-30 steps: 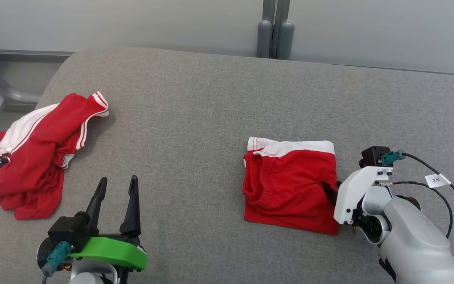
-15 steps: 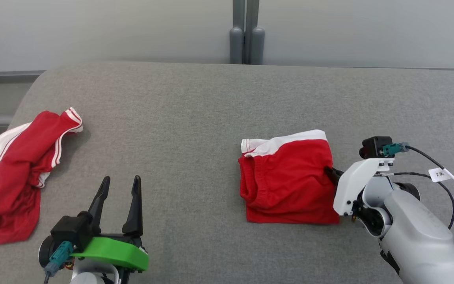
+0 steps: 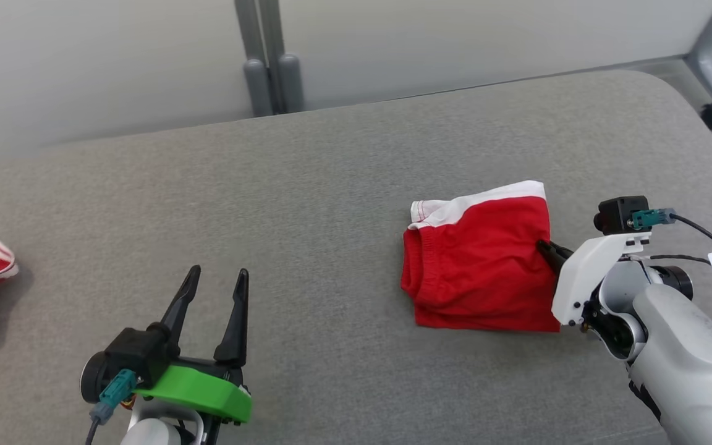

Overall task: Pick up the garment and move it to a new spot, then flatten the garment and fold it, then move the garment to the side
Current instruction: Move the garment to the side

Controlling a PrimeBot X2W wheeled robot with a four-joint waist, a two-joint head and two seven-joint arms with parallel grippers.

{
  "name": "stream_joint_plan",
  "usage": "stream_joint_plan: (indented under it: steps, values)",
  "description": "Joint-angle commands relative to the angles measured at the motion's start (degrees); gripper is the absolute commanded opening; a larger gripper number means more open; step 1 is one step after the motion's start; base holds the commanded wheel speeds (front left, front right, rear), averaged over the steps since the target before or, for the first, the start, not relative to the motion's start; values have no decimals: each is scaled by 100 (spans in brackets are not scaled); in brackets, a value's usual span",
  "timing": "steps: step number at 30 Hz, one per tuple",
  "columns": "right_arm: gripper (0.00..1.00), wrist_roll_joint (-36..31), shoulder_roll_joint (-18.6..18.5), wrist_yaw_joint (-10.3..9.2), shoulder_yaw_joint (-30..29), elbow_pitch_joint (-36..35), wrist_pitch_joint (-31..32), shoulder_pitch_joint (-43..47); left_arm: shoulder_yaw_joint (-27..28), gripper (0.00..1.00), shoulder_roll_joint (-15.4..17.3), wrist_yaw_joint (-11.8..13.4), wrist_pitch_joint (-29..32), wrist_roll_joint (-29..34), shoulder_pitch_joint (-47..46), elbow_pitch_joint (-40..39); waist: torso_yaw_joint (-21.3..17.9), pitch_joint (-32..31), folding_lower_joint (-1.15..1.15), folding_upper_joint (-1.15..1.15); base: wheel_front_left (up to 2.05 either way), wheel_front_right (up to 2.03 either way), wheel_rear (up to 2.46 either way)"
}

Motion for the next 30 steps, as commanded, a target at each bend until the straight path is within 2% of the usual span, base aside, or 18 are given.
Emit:
stream_joint_plan:
  steps: [1, 7, 11, 18, 25, 30]
  values:
    - [0, 44, -33, -2, 4, -27, -58, 65, -22, 100, 16, -9, 17, -30, -95, -22, -567, 28, 0, 0, 0, 0, 0]
    - [0, 132, -44, -2, 40, -139, -174, 45, -190, 100, 34, -24, 69, -5, -226, -40, -921, 203, 0, 0, 0, 0, 0]
    - [0, 177, -65, -2, 57, -175, -271, -36, -288, 100, 59, -25, 105, 23, -341, -56, -990, 372, 0, 0, 0, 0, 0]
    - [0, 205, -241, -2, 207, -188, -345, -511, -435, 100, 181, -39, 244, 95, -578, -189, -909, 899, 0, 0, 0, 0, 0]
    - [0, 407, -650, -2, 454, -42, -565, -1353, -516, 100, 323, -46, 459, 163, -886, -382, -733, 1684, 0, 0, 0, 0, 0]
    - [0, 586, -976, -2, 488, 372, -780, -1933, -533, 100, 436, -39, 564, 246, -1105, -529, -599, 2176, 0, 0, 0, 0, 0]
